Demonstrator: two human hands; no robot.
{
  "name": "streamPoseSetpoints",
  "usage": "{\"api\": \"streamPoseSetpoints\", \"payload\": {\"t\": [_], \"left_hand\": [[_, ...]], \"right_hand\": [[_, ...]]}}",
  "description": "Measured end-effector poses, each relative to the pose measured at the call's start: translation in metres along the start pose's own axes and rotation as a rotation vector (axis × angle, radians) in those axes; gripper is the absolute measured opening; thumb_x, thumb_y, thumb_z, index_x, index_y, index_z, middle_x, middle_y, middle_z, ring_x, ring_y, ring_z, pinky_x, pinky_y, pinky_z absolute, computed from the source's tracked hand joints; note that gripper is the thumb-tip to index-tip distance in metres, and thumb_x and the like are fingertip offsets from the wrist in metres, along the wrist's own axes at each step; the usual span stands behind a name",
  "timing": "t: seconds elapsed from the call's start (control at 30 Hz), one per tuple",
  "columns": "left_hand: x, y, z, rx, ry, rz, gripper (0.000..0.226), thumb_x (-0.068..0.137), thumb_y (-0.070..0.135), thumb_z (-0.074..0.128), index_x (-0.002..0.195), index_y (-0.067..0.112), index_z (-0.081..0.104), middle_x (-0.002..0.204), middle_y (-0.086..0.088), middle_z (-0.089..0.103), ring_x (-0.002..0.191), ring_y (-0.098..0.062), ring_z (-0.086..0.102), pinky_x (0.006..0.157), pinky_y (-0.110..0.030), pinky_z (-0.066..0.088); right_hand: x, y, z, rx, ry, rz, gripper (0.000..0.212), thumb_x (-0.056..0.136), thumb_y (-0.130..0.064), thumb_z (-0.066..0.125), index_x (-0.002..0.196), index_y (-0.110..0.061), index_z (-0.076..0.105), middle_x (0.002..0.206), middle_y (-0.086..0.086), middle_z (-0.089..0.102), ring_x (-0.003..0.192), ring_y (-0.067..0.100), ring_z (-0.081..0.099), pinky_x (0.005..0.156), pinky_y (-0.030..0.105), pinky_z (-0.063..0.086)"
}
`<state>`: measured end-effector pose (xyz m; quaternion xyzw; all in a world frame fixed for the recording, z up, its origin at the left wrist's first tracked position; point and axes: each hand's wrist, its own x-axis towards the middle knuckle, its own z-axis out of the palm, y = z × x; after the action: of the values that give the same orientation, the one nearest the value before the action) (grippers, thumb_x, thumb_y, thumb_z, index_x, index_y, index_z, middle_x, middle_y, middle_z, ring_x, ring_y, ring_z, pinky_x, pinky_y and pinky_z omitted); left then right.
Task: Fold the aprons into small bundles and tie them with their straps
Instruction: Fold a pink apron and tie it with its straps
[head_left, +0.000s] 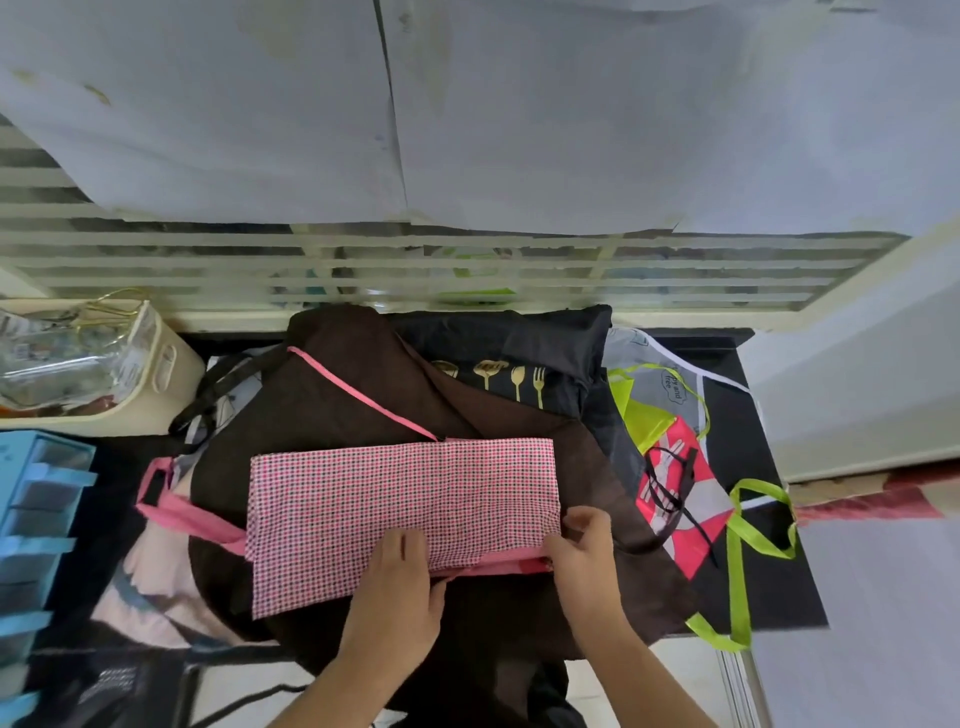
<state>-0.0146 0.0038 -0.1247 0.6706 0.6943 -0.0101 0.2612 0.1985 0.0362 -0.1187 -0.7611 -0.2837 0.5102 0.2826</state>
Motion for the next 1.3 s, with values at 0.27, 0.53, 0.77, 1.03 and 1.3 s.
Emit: {"api": "streamPoseSetpoints", "payload": {"t": [0.27, 0.53, 0.77, 1.03, 1.3], "left_hand": [[-0.021, 0.004, 0.007, -0.002, -0.155, -0.065, 0.012, 0.101, 0.043, 0.058, 0.093, 0.035, 0.059, 0.091, 0.018, 0.063, 0.082, -0.003, 0.063, 0.082, -0.026, 0.057], [-0.033, 0.029, 0.0, -0.19, -0.563, -0.19, 0.017, 0.094, 0.047, 0.067, 0.094, 0.03, 0.066, 0.092, 0.005, 0.073, 0.081, -0.01, 0.073, 0.084, -0.029, 0.061], [-0.032, 0.052, -0.013, 0.04, -0.458, -0.173, 0.027, 0.094, 0.056, 0.056, 0.102, 0.031, 0.06, 0.098, 0.01, 0.063, 0.09, -0.007, 0.063, 0.091, -0.033, 0.056], [0.011, 0.058, 0.006, -0.265, -0.035, -0.174, 0.055, 0.102, 0.038, 0.058, 0.152, 0.034, 0.035, 0.145, 0.009, 0.037, 0.138, -0.01, 0.038, 0.119, -0.033, 0.04], [0.027, 0.031, 0.006, -0.732, -0.241, -0.347, 0.105, 0.091, 0.015, 0.077, 0.159, 0.047, 0.003, 0.109, 0.002, 0.065, 0.096, -0.012, 0.07, 0.09, -0.027, 0.057]], "right_hand": [[0.011, -0.004, -0.002, -0.129, -0.064, 0.069, 0.028, 0.099, -0.029, 0.068, 0.118, -0.021, 0.049, 0.104, -0.004, 0.065, 0.091, 0.01, 0.066, 0.065, 0.021, 0.048], [0.019, 0.0, -0.001, -0.166, -0.082, 0.07, 0.043, 0.093, -0.029, 0.077, 0.122, -0.019, 0.048, 0.107, -0.002, 0.065, 0.094, 0.012, 0.066, 0.068, 0.022, 0.051], [0.026, 0.001, -0.01, -0.202, -0.127, 0.056, 0.025, 0.094, -0.014, 0.072, 0.117, -0.018, 0.064, 0.11, -0.008, 0.069, 0.108, 0.015, 0.066, 0.091, 0.033, 0.058], [0.02, 0.001, -0.045, -0.295, -0.098, -0.055, 0.024, 0.097, -0.006, 0.061, 0.108, -0.027, 0.057, 0.105, -0.011, 0.066, 0.099, 0.007, 0.061, 0.083, 0.029, 0.054], [-0.001, -0.021, -0.064, -0.396, -0.054, -0.174, 0.025, 0.097, -0.01, 0.059, 0.112, -0.028, 0.052, 0.103, -0.015, 0.063, 0.09, 0.009, 0.065, 0.069, 0.031, 0.063]]}}
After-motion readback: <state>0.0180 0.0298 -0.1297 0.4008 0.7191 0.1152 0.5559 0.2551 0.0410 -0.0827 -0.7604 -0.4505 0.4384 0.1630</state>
